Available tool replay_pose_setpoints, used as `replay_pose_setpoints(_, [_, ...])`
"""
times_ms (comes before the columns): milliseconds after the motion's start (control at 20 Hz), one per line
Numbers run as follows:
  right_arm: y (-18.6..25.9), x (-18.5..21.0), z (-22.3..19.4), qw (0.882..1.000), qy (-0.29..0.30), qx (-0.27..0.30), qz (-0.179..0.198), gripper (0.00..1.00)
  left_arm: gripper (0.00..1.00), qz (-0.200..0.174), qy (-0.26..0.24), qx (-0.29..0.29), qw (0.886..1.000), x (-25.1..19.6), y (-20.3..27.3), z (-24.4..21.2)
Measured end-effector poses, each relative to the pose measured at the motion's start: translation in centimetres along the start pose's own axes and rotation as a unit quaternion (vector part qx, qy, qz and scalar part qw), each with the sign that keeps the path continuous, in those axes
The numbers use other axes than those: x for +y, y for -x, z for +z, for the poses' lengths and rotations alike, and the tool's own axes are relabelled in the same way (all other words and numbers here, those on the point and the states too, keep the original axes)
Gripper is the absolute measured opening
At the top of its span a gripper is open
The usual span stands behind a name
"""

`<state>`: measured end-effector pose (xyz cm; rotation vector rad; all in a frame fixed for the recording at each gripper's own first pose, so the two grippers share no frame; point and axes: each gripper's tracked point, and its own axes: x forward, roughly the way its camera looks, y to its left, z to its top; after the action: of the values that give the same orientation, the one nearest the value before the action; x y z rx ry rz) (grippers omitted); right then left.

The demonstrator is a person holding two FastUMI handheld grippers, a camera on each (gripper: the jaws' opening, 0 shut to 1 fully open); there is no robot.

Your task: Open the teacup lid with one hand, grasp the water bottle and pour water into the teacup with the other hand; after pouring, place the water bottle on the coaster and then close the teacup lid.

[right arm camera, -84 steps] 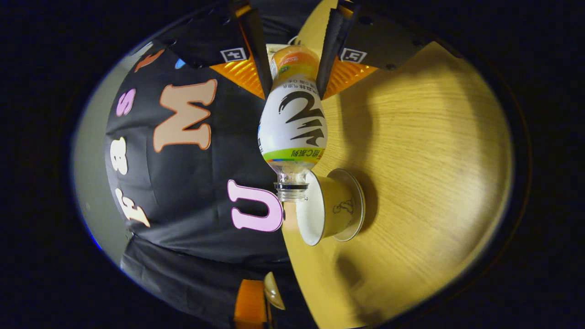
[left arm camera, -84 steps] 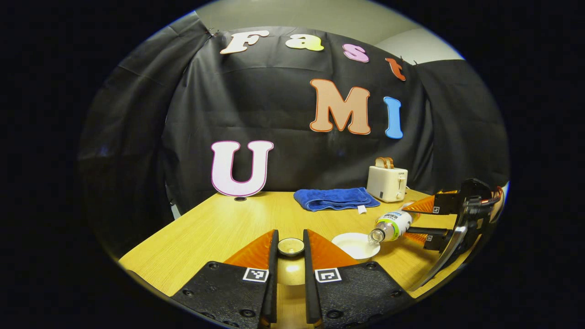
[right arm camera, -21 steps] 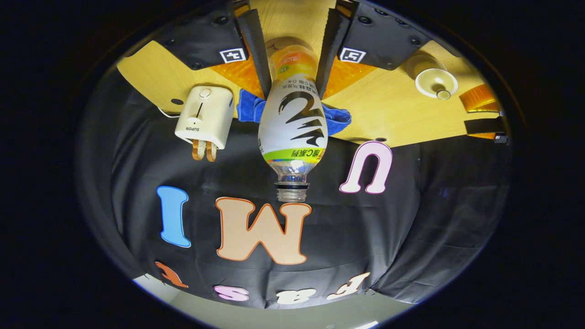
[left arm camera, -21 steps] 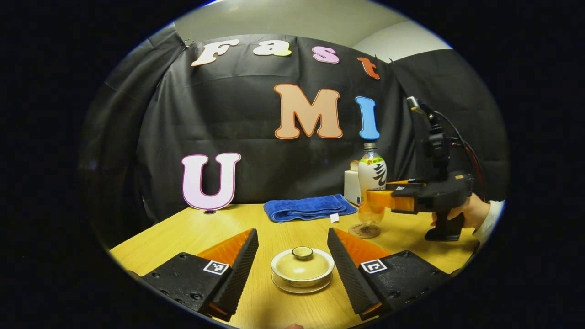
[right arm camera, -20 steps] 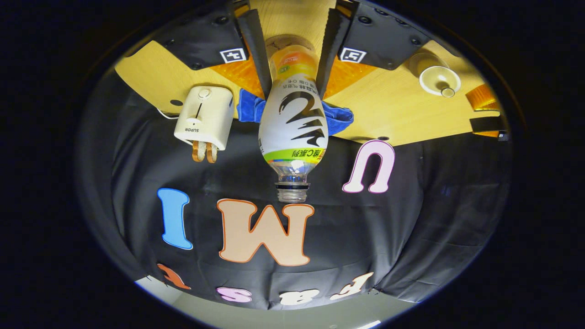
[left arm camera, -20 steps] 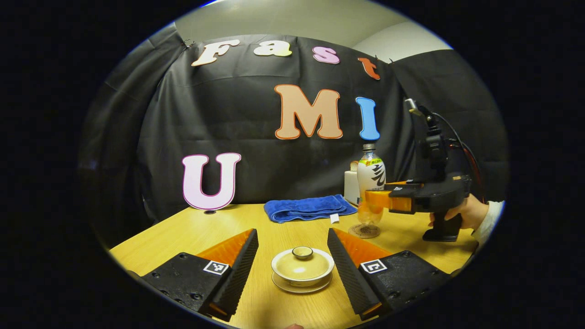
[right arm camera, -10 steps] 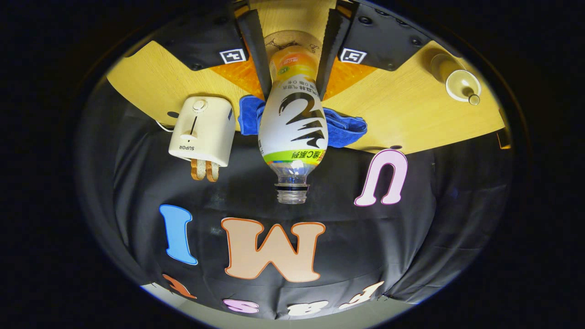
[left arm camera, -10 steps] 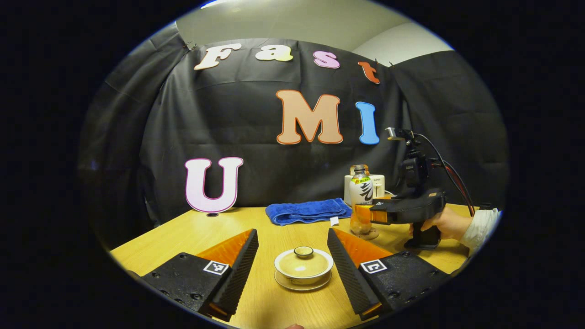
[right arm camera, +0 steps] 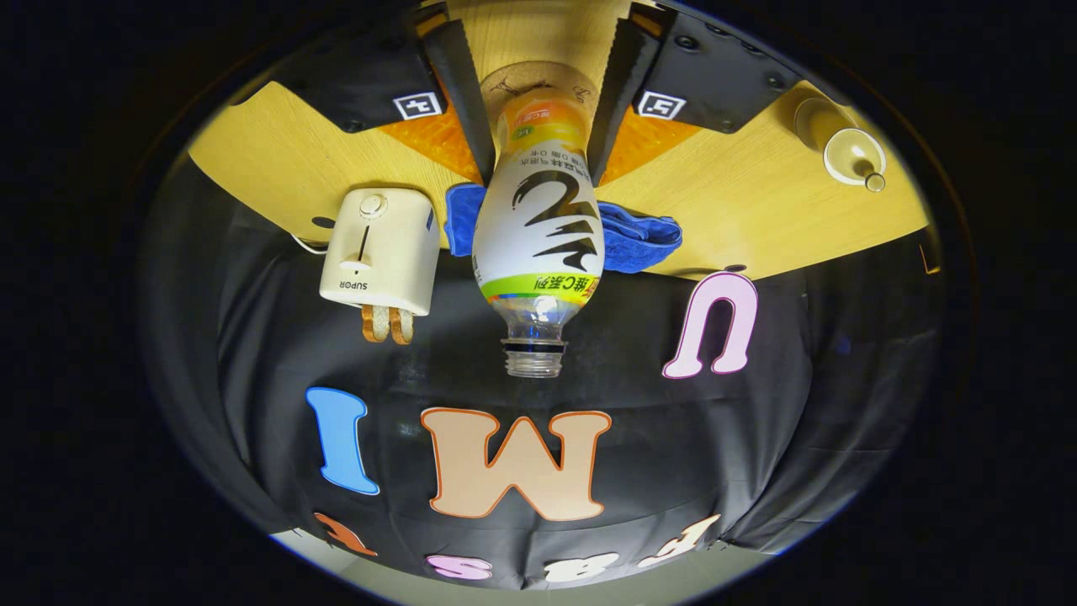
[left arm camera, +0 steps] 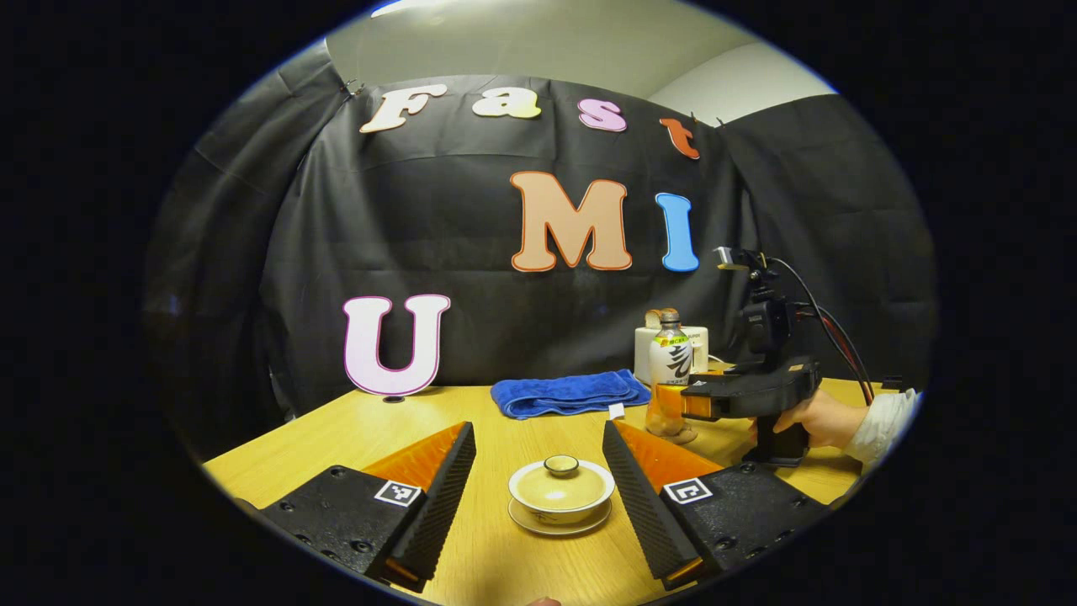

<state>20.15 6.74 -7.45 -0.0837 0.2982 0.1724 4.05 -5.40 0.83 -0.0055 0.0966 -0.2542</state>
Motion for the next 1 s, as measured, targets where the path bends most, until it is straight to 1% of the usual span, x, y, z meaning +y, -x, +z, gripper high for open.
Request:
replay_pose_setpoints(100, [0.1,0.0,-0.2,1.000,0.012,0.003,-0.002,0.75,0.88,-0.002,0.000,-0.003,1.000,-0.2,0.0,0.4])
replay_pose_setpoints(150, [0.3,0.1,-0.3,1.000,0.015,0.002,-0.001,0.71,0.88,-0.003,0.001,-0.004,1.000,-0.2,0.0,0.5])
replay_pose_setpoints(200, [0.4,0.2,-0.2,1.000,0.018,0.001,-0.001,0.74,0.88,-0.003,0.001,-0.005,1.000,-0.2,0.2,0.6])
replay_pose_setpoints(300, [0.8,0.3,0.0,1.000,0.021,-0.003,0.001,0.72,0.88,-0.003,0.001,-0.006,1.000,-0.3,0.2,0.7])
replay_pose_setpoints(400, [1.2,0.3,0.2,1.000,0.023,-0.009,-0.001,0.93,0.88,-0.002,0.001,-0.006,1.000,-0.3,0.1,0.7])
replay_pose_setpoints(450, [1.4,0.2,0.4,1.000,0.023,-0.012,-0.003,1.00,0.89,-0.001,0.001,-0.006,1.000,-0.3,0.2,0.8])
replay_pose_setpoints(500, [1.8,0.1,0.6,1.000,0.022,-0.016,-0.003,0.99,0.89,-0.001,0.001,-0.007,1.000,-0.4,0.3,0.9])
replay_pose_setpoints(550, [2.2,0.1,0.7,1.000,0.023,-0.021,-0.004,0.93,0.89,0.000,0.000,-0.007,1.000,-0.5,0.3,1.0])
replay_pose_setpoints(600, [2.9,-0.1,0.9,0.999,0.026,-0.026,-0.005,0.92,0.89,0.001,0.000,-0.008,1.000,-0.5,0.3,1.1])
replay_pose_setpoints(650, [3.8,-0.3,1.2,0.999,0.028,-0.034,-0.008,0.99,0.89,0.002,0.000,-0.010,1.000,-0.6,0.3,1.2])
replay_pose_setpoints(850, [7.8,-0.7,2.5,0.997,0.021,-0.067,-0.019,0.99,0.89,0.008,-0.004,-0.015,1.000,-0.7,0.1,1.8])
replay_pose_setpoints(950, [9.8,-0.9,3.0,0.996,0.009,-0.079,-0.028,1.00,0.89,0.011,-0.004,-0.017,1.000,-0.7,0.1,2.0])
replay_pose_setpoints(1000, [10.8,-1.0,3.1,0.996,0.003,-0.083,-0.031,0.99,0.88,0.015,-0.003,-0.018,1.000,-0.5,0.2,2.0])
